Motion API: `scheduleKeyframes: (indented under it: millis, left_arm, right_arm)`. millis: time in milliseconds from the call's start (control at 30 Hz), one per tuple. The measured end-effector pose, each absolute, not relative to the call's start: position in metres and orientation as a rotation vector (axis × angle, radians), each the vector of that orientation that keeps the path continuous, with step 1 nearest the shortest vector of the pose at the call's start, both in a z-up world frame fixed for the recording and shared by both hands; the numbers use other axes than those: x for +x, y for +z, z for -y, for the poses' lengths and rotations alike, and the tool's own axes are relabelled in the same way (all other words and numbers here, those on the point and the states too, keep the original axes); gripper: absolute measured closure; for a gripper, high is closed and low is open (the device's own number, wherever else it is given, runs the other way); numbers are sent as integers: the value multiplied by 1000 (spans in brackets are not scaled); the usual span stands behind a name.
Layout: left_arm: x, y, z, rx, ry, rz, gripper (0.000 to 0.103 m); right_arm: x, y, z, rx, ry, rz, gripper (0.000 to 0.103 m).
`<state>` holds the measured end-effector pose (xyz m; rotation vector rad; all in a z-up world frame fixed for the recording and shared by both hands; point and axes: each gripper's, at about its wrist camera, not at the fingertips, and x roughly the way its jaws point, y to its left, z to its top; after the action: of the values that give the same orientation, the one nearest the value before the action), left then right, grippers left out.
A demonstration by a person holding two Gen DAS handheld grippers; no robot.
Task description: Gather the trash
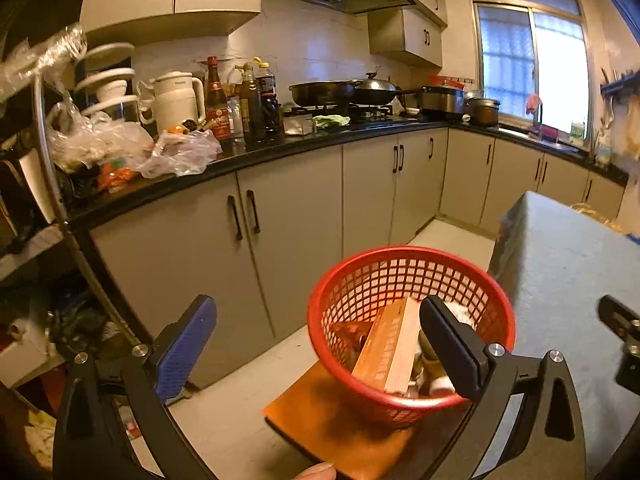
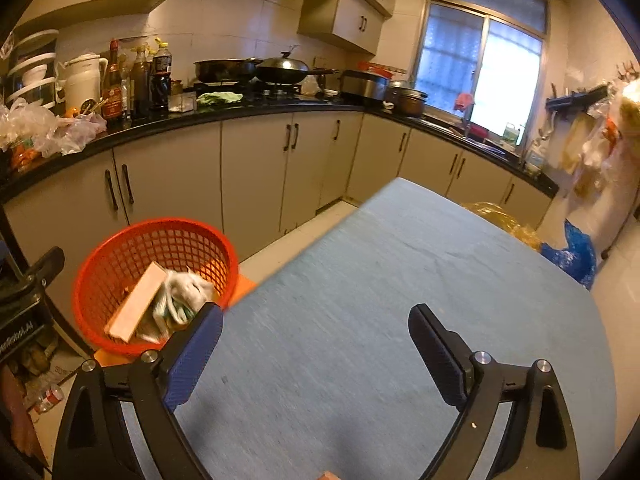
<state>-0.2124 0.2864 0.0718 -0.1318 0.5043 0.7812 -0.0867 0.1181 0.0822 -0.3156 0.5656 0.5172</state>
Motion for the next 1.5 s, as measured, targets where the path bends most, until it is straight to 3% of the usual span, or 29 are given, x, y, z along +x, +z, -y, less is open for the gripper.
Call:
scheduleKeyframes:
  millis: [567, 1500]
  left_arm:
    - [-248, 74, -220, -89, 811, -467, 1]
    - [-255, 58, -202, -58, 725, -476, 1]
  right_arm:
    - [-147, 77, -24, -210, 453, -540, 4]
    - [-168, 66, -19, -206, 410, -584, 4]
